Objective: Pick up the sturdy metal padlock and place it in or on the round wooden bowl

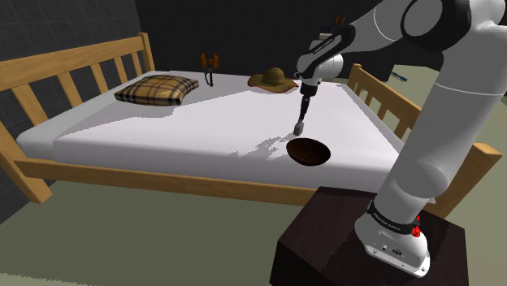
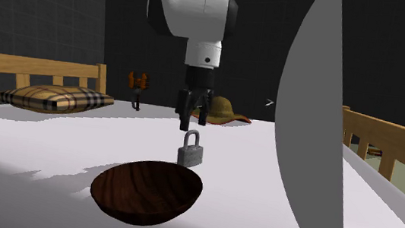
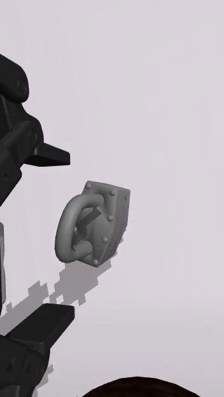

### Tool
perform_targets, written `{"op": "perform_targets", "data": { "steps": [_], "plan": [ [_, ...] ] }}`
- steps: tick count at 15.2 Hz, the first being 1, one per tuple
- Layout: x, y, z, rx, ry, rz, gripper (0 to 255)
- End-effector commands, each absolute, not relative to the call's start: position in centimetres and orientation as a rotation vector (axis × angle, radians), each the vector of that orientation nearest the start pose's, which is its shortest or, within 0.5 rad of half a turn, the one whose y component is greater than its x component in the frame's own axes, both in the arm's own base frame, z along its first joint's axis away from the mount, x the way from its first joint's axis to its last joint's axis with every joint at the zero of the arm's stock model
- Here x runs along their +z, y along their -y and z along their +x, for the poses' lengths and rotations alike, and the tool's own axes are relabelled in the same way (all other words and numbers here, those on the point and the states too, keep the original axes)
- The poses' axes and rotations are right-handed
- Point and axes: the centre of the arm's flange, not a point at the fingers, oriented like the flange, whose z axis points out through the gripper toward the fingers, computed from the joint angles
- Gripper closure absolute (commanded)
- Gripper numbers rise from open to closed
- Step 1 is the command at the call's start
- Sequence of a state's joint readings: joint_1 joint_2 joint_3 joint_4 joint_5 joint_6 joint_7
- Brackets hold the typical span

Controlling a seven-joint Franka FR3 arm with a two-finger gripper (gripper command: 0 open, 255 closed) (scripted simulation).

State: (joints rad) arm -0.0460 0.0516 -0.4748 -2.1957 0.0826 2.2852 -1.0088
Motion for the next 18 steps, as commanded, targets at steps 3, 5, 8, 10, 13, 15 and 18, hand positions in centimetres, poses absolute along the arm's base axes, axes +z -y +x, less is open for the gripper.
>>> {"op": "perform_targets", "data": {
  "steps": [3, 5, 8, 10, 13, 15, 18],
  "plan": [
    [34.8, 26.7, 47.3, -0.094, 0.683, -3.067, 0],
    [33.5, 26.7, 47.4, -0.094, 0.683, -3.067, 0],
    [33.5, 26.7, 47.4, -0.094, 0.683, -3.067, 0],
    [33.5, 26.7, 47.4, -0.094, 0.683, -3.067, 0],
    [33.5, 26.7, 47.4, -0.094, 0.683, -3.067, 0],
    [33.5, 26.7, 47.4, -0.094, 0.683, -3.067, 255],
    [33.5, 26.7, 47.4, -0.094, 0.683, -3.067, 255]
  ]
}}
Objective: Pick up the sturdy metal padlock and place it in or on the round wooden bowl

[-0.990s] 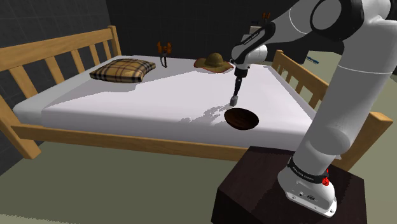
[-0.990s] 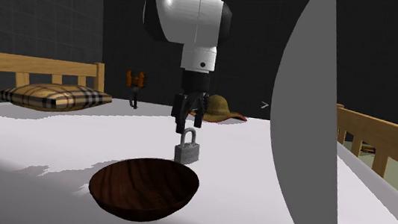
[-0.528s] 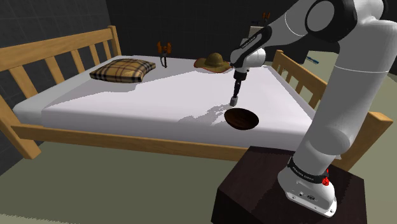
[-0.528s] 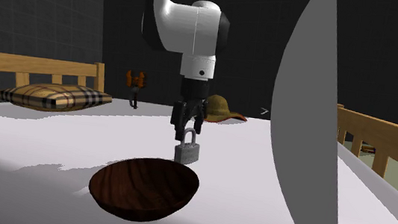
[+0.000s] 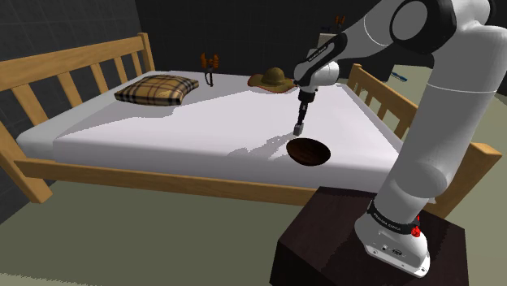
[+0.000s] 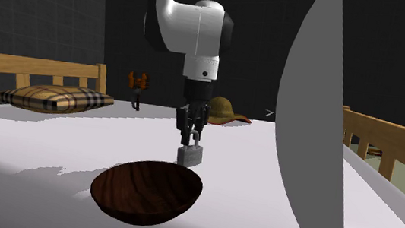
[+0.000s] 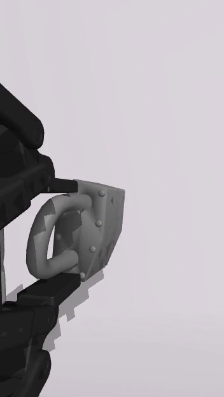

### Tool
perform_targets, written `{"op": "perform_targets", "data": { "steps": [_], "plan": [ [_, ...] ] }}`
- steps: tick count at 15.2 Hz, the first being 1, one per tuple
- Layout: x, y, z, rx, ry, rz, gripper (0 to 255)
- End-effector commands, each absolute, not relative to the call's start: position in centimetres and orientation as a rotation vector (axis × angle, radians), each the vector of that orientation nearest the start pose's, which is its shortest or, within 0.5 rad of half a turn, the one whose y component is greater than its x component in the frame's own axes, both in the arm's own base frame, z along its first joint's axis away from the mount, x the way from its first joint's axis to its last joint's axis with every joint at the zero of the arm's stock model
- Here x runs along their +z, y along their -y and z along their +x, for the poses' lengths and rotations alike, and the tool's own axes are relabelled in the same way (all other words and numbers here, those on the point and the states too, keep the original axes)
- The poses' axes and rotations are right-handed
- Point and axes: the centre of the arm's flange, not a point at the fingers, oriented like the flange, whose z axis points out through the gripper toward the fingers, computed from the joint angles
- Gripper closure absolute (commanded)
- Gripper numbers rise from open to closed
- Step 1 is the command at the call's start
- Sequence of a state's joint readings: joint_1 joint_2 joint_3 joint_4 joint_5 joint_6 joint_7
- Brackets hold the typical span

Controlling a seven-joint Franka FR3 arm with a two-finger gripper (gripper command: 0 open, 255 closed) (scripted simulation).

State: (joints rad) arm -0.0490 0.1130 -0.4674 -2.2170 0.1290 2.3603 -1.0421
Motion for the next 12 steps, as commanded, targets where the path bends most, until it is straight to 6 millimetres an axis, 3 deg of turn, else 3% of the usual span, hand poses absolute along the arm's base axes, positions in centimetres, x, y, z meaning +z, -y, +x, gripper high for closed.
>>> {"op": "perform_targets", "data": {
  "steps": [1, 5, 12],
  "plan": [
    [33.5, 26.7, 47.4, -0.094, 0.683, -3.067, 255],
    [33.5, 26.7, 47.4, -0.094, 0.683, -3.067, 255],
    [37.1, 26.7, 47.4, -0.094, 0.683, -3.067, 255]
  ]
}}
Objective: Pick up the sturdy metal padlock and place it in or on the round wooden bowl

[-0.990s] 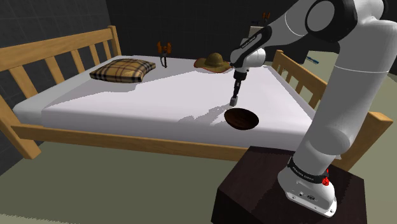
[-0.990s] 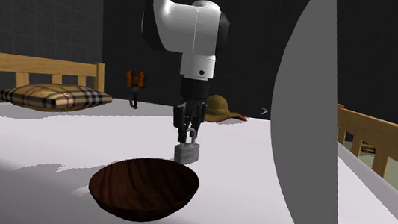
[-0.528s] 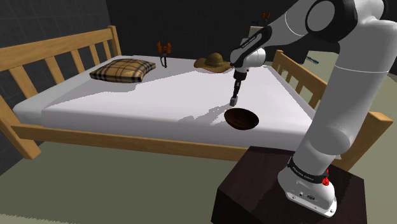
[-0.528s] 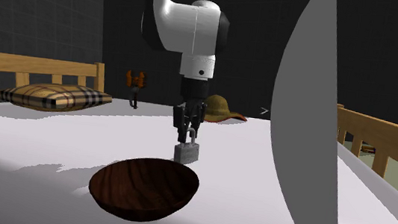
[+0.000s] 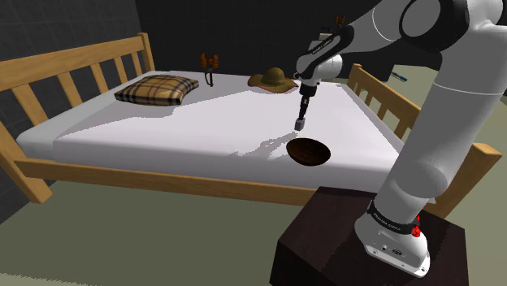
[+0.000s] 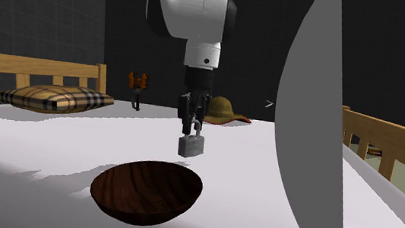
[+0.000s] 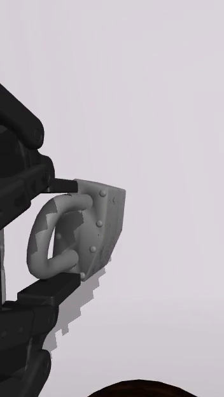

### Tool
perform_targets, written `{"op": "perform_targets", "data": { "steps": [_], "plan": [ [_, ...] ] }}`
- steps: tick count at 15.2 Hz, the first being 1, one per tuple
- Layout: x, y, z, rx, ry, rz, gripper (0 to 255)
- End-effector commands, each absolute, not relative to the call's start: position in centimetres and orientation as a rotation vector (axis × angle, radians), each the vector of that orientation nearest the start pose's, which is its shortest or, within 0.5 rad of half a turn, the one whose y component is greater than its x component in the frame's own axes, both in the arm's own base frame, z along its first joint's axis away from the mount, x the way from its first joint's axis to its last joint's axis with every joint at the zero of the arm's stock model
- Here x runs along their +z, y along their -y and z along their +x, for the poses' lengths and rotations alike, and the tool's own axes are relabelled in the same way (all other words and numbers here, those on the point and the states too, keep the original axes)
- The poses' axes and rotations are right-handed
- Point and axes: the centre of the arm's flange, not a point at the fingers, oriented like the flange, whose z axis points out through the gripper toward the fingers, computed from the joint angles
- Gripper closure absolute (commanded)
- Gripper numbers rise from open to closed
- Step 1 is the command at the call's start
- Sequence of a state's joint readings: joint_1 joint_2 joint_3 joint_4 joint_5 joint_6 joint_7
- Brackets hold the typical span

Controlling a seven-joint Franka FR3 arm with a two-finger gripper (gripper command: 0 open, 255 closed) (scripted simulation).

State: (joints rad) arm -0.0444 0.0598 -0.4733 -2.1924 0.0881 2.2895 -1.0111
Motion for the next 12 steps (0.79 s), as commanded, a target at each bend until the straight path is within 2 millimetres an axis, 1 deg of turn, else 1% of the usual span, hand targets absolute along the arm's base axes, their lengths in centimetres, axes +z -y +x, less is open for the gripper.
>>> {"op": "perform_targets", "data": {
  "steps": [1, 12],
  "plan": [
    [37.7, 26.7, 47.4, -0.094, 0.683, -3.067, 255],
    [43.5, 26.7, 47.4, -0.094, 0.683, -3.067, 255]
  ]
}}
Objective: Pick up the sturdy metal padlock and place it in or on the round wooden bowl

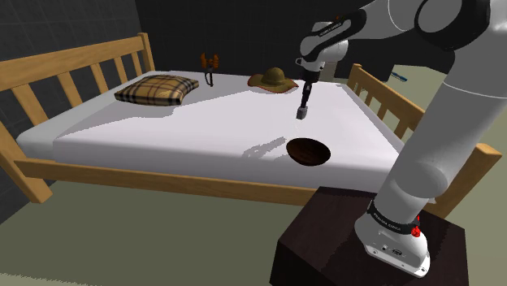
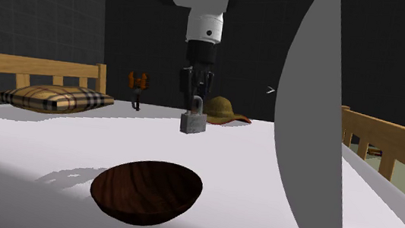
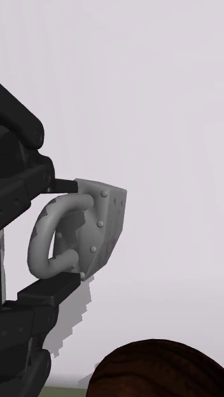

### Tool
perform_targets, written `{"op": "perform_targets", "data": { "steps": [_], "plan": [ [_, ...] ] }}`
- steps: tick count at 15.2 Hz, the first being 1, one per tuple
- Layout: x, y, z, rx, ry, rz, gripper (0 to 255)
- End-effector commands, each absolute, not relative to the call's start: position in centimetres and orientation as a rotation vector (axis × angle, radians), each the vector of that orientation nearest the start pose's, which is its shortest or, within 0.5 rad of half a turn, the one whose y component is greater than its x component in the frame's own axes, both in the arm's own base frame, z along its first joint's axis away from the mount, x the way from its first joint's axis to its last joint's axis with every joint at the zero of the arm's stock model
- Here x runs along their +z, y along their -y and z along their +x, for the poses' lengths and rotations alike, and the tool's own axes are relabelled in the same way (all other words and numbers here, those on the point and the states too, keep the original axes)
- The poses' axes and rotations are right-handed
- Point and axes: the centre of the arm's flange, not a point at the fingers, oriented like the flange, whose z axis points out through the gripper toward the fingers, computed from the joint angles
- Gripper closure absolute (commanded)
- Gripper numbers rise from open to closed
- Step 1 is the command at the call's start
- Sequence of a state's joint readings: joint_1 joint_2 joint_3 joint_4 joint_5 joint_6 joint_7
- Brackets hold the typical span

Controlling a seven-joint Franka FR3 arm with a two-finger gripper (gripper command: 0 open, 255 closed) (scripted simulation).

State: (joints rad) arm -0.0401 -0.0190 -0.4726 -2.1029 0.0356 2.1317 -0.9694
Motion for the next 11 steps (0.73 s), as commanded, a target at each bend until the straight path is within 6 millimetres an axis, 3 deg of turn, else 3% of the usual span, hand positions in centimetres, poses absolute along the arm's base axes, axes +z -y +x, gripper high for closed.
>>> {"op": "perform_targets", "data": {
  "steps": [1, 4, 11],
  "plan": [
    [44.0, 26.7, 47.4, -0.094, 0.683, -3.067, 255],
    [45.5, 26.7, 47.4, -0.094, 0.683, -3.067, 255],
    [46.4, 19.4, 41.7, -0.094, 0.683, -3.067, 255]
  ]
}}
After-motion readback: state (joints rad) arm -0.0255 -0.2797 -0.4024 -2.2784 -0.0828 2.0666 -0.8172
